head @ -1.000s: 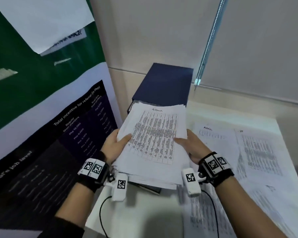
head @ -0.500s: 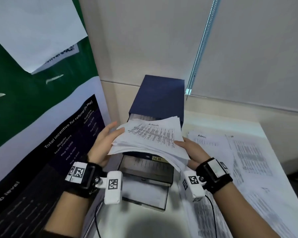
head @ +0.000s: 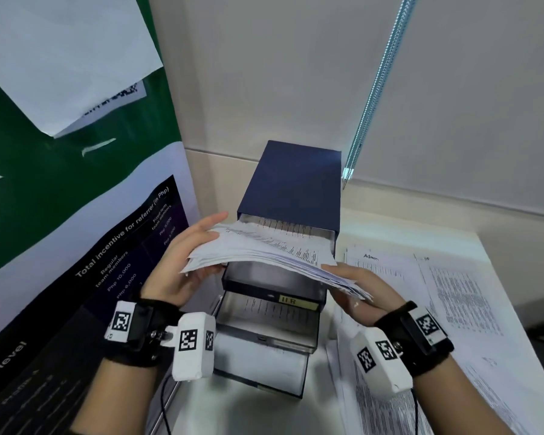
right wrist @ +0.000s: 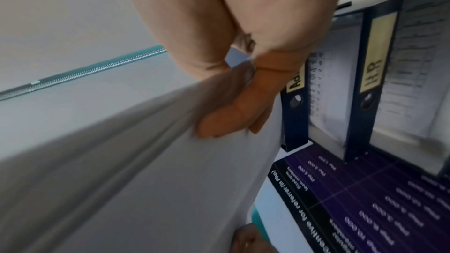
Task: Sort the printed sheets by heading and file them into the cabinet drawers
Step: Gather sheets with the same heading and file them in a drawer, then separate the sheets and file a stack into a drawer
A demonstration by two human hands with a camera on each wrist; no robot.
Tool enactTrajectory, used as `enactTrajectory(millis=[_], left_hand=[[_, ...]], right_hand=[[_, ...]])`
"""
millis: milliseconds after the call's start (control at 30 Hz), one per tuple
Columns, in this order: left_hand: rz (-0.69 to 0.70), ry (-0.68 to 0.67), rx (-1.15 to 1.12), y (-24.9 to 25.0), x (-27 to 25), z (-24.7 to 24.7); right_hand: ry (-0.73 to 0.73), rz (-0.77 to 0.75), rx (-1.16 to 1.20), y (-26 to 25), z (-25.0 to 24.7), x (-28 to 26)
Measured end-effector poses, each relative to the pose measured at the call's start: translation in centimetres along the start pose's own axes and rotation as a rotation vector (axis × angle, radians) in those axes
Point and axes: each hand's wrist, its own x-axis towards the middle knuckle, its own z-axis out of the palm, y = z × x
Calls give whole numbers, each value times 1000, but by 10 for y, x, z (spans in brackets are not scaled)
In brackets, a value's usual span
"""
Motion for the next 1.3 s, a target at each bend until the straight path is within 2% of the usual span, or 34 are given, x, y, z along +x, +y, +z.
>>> enactTrajectory(millis=[67, 133, 233, 367, 500, 567, 633, 700, 733, 767, 867, 967, 1133, 1233, 1300], left_hand=[[-14, 23, 53, -5, 5, 0], [-52, 79, 119, -10, 10, 2], [-115, 102, 179, -22, 18, 1], [-101, 166, 249, -34, 27, 0], [-42, 292, 477, -50, 57, -22], [-33, 347, 655, -54, 72, -24], [77, 408, 877, -54, 82, -16], [317, 456, 1165, -52, 86, 0], [422, 450, 1249, -51, 87, 8], [482, 389, 1279, -51, 90, 16], [438, 44, 1250, -67, 105, 35], [366, -124, 1363, -87, 127, 50], [158, -204, 1584, -108, 149, 58], [144, -139, 1628, -110, 158, 61], [125, -97, 1691, -105, 156, 68]], right_hand=[[40, -13, -23, -3, 2, 4], [179, -38, -24, -8, -2, 14], [193, -38, 65, -12, -8, 30], [241, 11, -83, -13, -17, 43], [79, 73, -277, -9, -24, 39], [91, 73, -331, -9, -24, 48], [154, 47, -308, -11, -24, 63], [198, 28, -237, -16, -23, 77], [214, 16, -212, -19, -22, 83], [211, 6, -203, -21, -22, 91], [220, 17, -162, -28, -18, 107], [221, 32, -84, -33, -17, 115], [88, 29, -189, -37, -29, 93], [73, -36, -163, -39, -56, 67], [123, -78, -183, -33, -85, 50]])
